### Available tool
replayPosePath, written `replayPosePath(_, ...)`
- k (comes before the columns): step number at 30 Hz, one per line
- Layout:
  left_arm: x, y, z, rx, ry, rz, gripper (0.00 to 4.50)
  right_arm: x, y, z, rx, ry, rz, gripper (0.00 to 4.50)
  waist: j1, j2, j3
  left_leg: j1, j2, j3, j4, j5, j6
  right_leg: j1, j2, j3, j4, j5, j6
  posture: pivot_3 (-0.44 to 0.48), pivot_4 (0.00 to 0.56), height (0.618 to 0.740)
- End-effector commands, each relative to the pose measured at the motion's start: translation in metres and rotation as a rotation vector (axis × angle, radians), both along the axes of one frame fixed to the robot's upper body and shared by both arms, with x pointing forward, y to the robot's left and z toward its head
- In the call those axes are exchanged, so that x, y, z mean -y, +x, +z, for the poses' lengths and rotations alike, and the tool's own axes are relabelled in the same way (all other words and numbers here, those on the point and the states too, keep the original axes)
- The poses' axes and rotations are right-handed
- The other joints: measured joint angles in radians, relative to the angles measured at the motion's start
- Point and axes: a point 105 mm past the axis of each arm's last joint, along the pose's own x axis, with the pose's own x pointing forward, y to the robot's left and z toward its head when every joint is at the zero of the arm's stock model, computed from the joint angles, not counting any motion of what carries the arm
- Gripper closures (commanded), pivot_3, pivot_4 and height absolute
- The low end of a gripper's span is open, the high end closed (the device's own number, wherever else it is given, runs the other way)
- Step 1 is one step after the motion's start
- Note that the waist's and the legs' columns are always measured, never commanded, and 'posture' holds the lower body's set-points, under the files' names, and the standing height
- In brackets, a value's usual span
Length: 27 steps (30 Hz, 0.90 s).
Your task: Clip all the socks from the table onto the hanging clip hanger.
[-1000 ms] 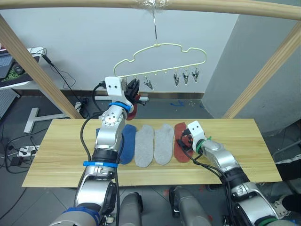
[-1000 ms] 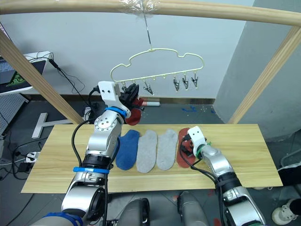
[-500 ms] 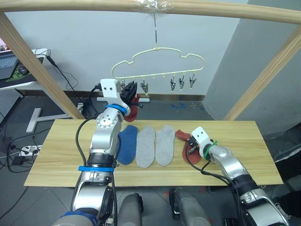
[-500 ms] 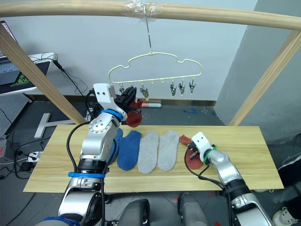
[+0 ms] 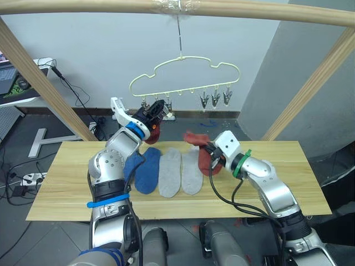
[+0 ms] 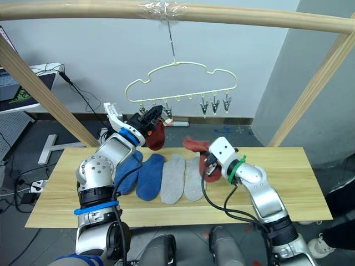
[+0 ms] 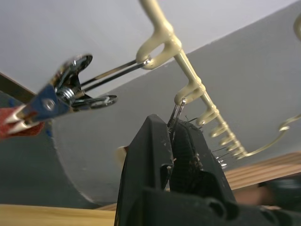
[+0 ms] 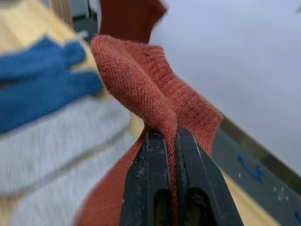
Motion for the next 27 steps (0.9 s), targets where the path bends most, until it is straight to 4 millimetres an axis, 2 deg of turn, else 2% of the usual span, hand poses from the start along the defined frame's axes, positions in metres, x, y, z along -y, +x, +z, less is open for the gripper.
replayPosePath(1, 0.002, -0.006, 0.011, 0.018, -0.018, -0.023, 4.48, -0.017, -0.001, 0.029, 0.073, 0.062, -0.006, 4.48, 0.003, 0.000, 0.000, 0.000, -0.001, 0.000, 0.000, 0.000, 0.000, 0.000, 0.000, 0.000, 0.000, 0.000, 0.000, 0.010, 0.201, 0.740)
replayPosePath(12, 0.010, -0.014, 0.007, 0.006, -0.025, -0.055, 4.48, -0.035, -0.008, 0.039, 0.110, 0.073, -0.020, 4.48, 0.014, 0.000, 0.000, -0.001, -0.001, 0.001, 0.000, 0.000, 0.000, 0.000, -0.001, 0.000, -0.001, 0.000, 0.000, 0.010, 0.197, 0.740)
replayPosePath(26, 0.017, -0.018, 0.007, 0.027, 0.018, -0.087, 4.48, -0.041, 0.000, 0.053, 0.111, 0.125, -0.035, 4.48, 0.015, -0.001, 0.000, -0.001, 0.000, 0.000, -0.001, 0.000, 0.000, 0.000, -0.001, -0.001, -0.001, 0.000, 0.000, 0.011, 0.208, 0.740)
replayPosePath(27, 0.013, -0.017, 0.007, 0.037, 0.029, -0.063, 4.13, -0.041, 0.000, 0.053, 0.108, 0.126, -0.031, 4.49, 0.015, 0.000, 0.000, -0.001, -0.001, 0.000, -0.001, 0.000, 0.000, 0.000, -0.001, -0.001, -0.002, 0.000, 0.000, 0.011, 0.208, 0.740)
